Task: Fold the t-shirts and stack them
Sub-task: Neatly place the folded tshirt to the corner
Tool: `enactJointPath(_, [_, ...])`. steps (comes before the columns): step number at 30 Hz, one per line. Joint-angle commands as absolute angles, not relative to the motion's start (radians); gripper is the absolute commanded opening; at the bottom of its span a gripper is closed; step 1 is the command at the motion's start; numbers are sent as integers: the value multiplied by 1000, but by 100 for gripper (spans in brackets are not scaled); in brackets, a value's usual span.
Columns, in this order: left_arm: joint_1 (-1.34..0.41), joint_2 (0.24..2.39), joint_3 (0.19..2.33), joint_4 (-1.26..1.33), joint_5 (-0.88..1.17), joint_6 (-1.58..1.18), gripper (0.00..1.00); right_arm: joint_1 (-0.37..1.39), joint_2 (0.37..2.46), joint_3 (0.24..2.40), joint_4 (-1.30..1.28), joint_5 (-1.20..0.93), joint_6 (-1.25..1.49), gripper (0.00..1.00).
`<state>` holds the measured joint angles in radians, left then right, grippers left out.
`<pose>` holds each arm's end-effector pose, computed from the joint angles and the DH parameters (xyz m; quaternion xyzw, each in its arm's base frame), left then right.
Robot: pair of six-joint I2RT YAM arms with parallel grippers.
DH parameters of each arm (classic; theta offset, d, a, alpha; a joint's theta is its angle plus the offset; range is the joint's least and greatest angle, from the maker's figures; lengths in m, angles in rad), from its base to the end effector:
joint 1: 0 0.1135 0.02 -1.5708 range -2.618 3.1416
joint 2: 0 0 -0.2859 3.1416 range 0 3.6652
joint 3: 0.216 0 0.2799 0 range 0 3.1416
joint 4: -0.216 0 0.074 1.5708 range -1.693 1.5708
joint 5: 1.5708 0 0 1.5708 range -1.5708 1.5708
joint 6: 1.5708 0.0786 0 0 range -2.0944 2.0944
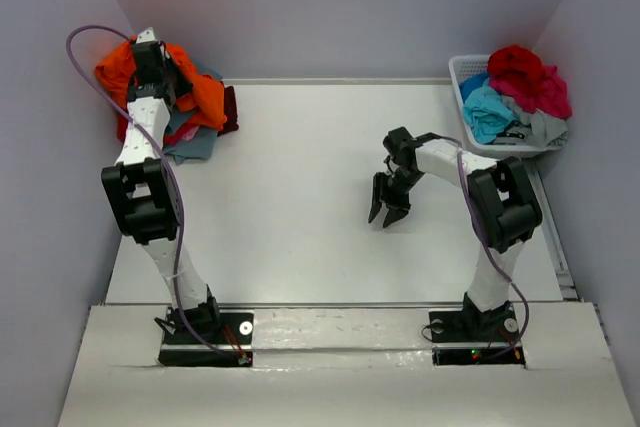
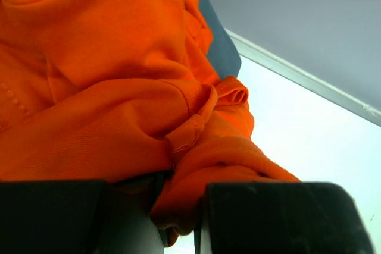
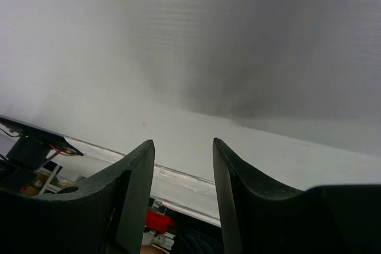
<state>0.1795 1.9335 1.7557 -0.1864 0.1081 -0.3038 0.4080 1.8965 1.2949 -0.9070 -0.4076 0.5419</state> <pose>0.5361 0.0887 0.3373 -0.1670 0.8057 -0.0796 0.5627 0.3364 0.1793 0.1332 -0.0592 -0.9771 -0.1938 0.0654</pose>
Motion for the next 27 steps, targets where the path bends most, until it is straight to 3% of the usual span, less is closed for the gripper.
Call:
enactJointPath(1, [173, 1919, 1878, -146, 123, -322, 6, 417, 1878, 1298, -893, -425, 532, 50])
enactJointPath(10, [173, 1974, 1996, -201, 146, -304, 6, 417, 1893, 1305, -903, -433, 517, 50])
enactJointPath(15, [164, 1853, 1844, -8, 89, -330, 6, 417, 1890, 1316, -902, -419, 522, 50])
enactJointPath(23, [134, 1971, 2158, -178, 299, -295, 6, 417, 1812, 1408, -868, -391, 549, 50])
enactJointPath(27, [-6, 1996, 2238, -333, 292, -256, 6, 417, 1816, 1433, -864, -394, 532, 50])
